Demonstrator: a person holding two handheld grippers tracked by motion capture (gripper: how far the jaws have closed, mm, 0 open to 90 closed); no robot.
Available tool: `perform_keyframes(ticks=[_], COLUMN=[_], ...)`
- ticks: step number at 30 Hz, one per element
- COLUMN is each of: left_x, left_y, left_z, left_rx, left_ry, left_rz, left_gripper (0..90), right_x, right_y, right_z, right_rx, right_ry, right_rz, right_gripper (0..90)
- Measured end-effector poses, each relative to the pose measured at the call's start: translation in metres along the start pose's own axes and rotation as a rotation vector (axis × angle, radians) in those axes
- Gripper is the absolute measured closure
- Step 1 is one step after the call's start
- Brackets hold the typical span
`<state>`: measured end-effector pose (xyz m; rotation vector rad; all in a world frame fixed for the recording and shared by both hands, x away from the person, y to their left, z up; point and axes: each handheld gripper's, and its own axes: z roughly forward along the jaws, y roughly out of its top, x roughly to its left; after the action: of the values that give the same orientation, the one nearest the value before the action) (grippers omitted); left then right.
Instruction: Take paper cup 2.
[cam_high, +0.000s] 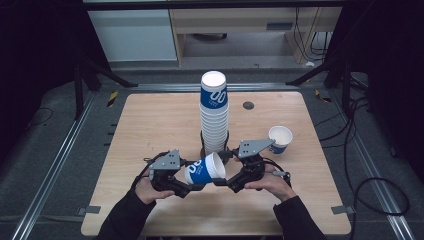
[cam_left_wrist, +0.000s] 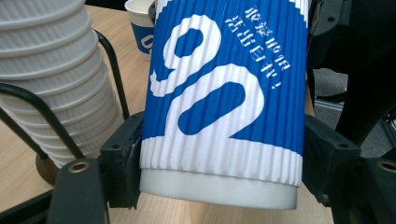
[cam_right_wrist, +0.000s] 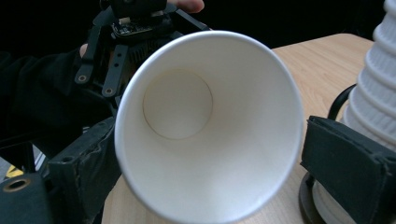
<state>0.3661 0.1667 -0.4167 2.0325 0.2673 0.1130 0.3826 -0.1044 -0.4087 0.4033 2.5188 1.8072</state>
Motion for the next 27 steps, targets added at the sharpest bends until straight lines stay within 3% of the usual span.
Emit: perform_keyframes(ticks=[27], left_x=[-0.0029], left_y=[0.0006], left_z=[0.0046], left_rx=[0.023], left_ry=[-0.017], left_rz=[0.007], left_gripper=[25.2], right_x=[-0.0012], right_y=[-0.0058], right_z=[0.0102], right_rx=[0.024], right_ry=[0.069], right_rz=[0.056], right_gripper=[14.3])
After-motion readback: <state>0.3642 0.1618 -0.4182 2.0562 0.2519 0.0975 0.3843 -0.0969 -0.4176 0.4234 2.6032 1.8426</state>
